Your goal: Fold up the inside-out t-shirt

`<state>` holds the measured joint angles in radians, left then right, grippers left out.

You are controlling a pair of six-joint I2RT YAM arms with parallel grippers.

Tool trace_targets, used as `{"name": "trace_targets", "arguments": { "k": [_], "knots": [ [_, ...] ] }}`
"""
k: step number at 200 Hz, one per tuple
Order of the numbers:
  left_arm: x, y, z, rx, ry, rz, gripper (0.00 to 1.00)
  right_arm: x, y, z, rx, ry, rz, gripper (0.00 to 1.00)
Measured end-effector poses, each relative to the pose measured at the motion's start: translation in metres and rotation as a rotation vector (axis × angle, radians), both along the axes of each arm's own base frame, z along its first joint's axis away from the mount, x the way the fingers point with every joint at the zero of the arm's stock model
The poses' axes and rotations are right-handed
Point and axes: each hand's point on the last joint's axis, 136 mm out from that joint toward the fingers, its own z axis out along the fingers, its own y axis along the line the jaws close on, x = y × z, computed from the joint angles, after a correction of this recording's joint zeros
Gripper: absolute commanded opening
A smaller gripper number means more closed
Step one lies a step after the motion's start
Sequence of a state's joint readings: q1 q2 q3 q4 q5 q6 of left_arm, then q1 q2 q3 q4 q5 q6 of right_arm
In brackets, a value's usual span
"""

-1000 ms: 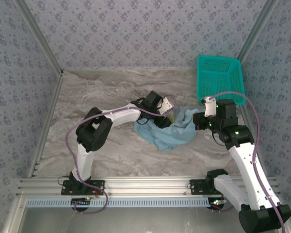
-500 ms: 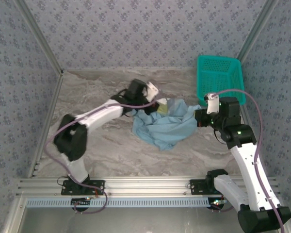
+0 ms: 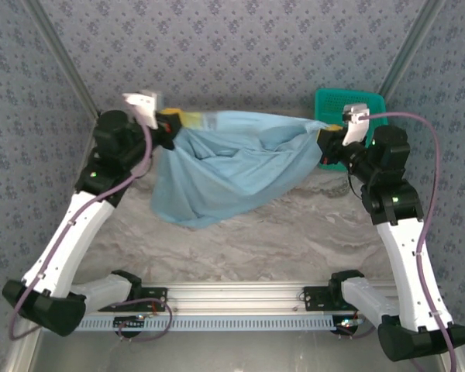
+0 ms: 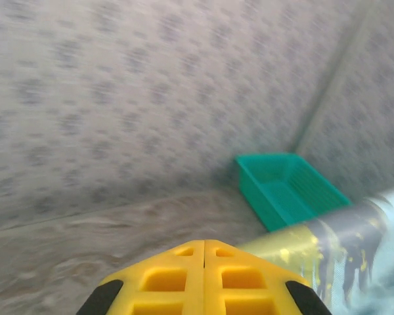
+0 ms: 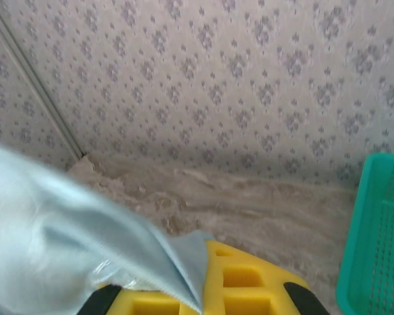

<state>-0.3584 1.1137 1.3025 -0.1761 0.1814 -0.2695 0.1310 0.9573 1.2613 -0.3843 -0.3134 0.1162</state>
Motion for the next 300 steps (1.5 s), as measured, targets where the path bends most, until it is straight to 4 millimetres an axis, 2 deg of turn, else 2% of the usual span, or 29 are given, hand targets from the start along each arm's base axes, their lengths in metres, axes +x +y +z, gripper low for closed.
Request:
{"name": "trace_targets", "arguments": {
  "k": [9, 21, 39, 52, 61, 72, 98, 116, 137, 151, 166, 180, 199, 219, 244, 267, 280, 300],
  "knots": [
    [0.002, 0.021, 0.004, -0.037, 0.017, 0.063, 0.0, 0.003, 0.001, 0.005, 0.005, -0.011, 0.01, 0.0],
    [0.001, 0.032, 0.005, -0.071, 0.041, 0.094, 0.0, 0.007, 0.005, 0.013, 0.013, -0.026, 0.04, 0.0],
    [-0.001, 0.03, 0.0, -0.111, 0.088, 0.073, 0.0, 0.012, 0.015, 0.018, 0.028, -0.033, 0.107, 0.0],
    [0.003, 0.023, -0.018, -0.127, 0.146, 0.046, 0.0, 0.014, 0.025, 0.015, 0.043, -0.013, 0.169, 0.0],
    [0.007, 0.02, -0.038, -0.127, 0.199, 0.036, 0.0, 0.014, 0.032, 0.01, 0.052, 0.01, 0.211, 0.0],
    [0.014, 0.016, -0.073, -0.119, 0.284, 0.034, 0.0, 0.012, 0.04, 0.002, 0.062, 0.043, 0.257, 0.0],
    [0.026, 0.011, -0.182, -0.065, 0.537, 0.062, 0.0, 0.003, 0.058, -0.018, 0.088, 0.132, 0.346, 0.0],
    [0.029, 0.005, -0.243, -0.009, 0.678, 0.07, 0.13, 0.0, 0.068, -0.04, 0.106, 0.221, 0.38, 0.0],
    [0.033, -0.001, -0.279, 0.047, 0.75, 0.09, 0.32, 0.006, 0.075, -0.076, 0.116, 0.353, 0.375, 0.0],
    [0.033, -0.002, -0.285, 0.085, 0.744, 0.108, 0.42, 0.012, 0.075, -0.102, 0.124, 0.444, 0.347, 0.0],
    [0.03, -0.013, -0.276, 0.135, 0.676, 0.101, 0.46, 0.018, 0.073, -0.126, 0.133, 0.521, 0.314, 0.0],
    [0.017, -0.037, -0.263, 0.182, 0.593, 0.034, 0.47, 0.022, 0.072, -0.141, 0.14, 0.575, 0.291, 0.0],
    [-0.014, -0.08, -0.247, 0.223, 0.483, -0.132, 0.47, 0.026, 0.07, -0.151, 0.147, 0.613, 0.267, 0.0],
    [-0.05, -0.121, -0.245, 0.275, 0.412, -0.311, 0.46, 0.027, 0.069, -0.153, 0.15, 0.62, 0.255, 0.0],
    [-0.095, -0.157, -0.258, 0.358, 0.371, -0.489, 0.44, 0.029, 0.065, -0.153, 0.152, 0.619, 0.244, 0.0],
    [-0.121, -0.18, -0.276, 0.447, 0.348, -0.593, 0.45, 0.03, 0.063, -0.154, 0.154, 0.622, 0.238, 0.0],
    [-0.124, -0.188, -0.296, 0.518, 0.356, -0.605, 0.47, 0.031, 0.063, -0.156, 0.154, 0.627, 0.235, 0.0],
    [-0.111, -0.188, -0.331, 0.641, 0.366, -0.56, 0.5, 0.033, 0.061, -0.157, 0.156, 0.631, 0.231, 0.0]
  ]
}}
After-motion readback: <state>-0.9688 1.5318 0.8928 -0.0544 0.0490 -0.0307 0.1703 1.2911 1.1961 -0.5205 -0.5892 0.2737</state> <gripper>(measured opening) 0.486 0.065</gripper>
